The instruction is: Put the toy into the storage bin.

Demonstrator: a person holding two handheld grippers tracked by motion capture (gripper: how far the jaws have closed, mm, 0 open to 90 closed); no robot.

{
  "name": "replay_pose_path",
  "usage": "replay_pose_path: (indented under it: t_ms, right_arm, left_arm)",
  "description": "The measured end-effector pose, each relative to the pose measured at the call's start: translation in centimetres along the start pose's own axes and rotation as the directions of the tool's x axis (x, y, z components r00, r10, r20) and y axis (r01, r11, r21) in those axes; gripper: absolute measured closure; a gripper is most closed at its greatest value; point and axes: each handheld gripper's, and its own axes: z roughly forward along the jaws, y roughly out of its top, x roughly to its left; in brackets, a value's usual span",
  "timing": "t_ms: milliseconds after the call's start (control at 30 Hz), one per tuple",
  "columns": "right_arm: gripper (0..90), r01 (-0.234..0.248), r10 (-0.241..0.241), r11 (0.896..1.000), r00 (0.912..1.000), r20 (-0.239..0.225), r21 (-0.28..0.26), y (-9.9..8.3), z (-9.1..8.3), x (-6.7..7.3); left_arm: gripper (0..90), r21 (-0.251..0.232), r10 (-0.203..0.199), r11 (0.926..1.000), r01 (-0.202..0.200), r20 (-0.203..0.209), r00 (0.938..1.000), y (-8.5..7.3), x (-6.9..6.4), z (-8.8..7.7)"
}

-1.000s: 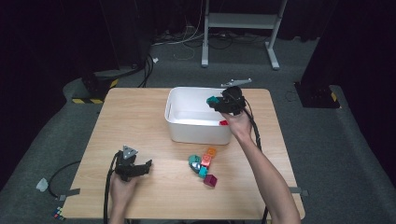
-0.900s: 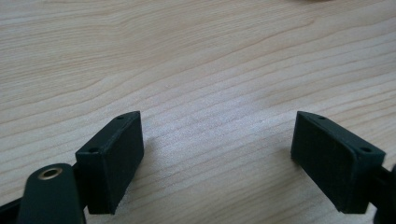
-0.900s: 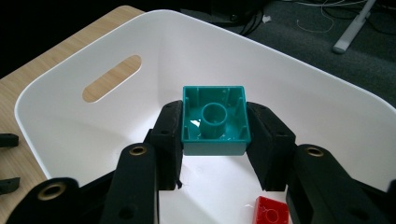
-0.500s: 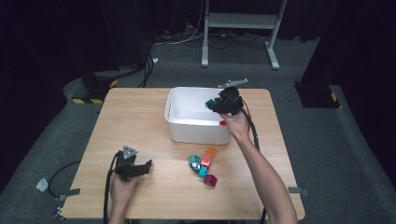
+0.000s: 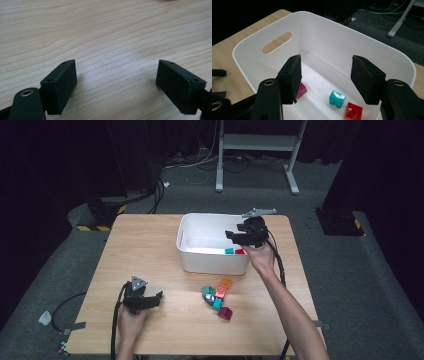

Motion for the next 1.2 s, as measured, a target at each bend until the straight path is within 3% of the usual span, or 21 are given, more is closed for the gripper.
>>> replay_pose_path:
  t_ms: [467,600,800,1200]
  right_arm:
    - [43.1,0.000,-0.005,0.994,0.9986,-0.053,-0.105,-3.9,-4.5,1.2]
    - [43.1,-0.004,-0.004,0.994,0.9976,-0.069,-0.110,-5.3,-5.0,1.6]
    - [43.7,0.010,-0.016,0.993,0.9985,-0.052,-0.115,-7.5,-5.7,2.6]
    - [43.9,-0.012,0.003,0.995,0.9962,-0.087,-0.102,-12.8,-5.6,3.8]
  left_arm:
    - [17.1,0.000,0.001,1.0000,-0.001,-0.001,1.0000,0.0,0.0,0.0]
    - [17.1,0.000,0.000,1.0000,0.000,-0.001,1.0000,0.0,0.0,0.0]
    - [17.1,0.000,0.001,1.0000,-0.001,-0.001,1.0000,0.0,0.0,0.0]
    - [17.2,0.000,0.000,1.0000,0.000,-0.002,1.0000,0.0,0.0,0.0]
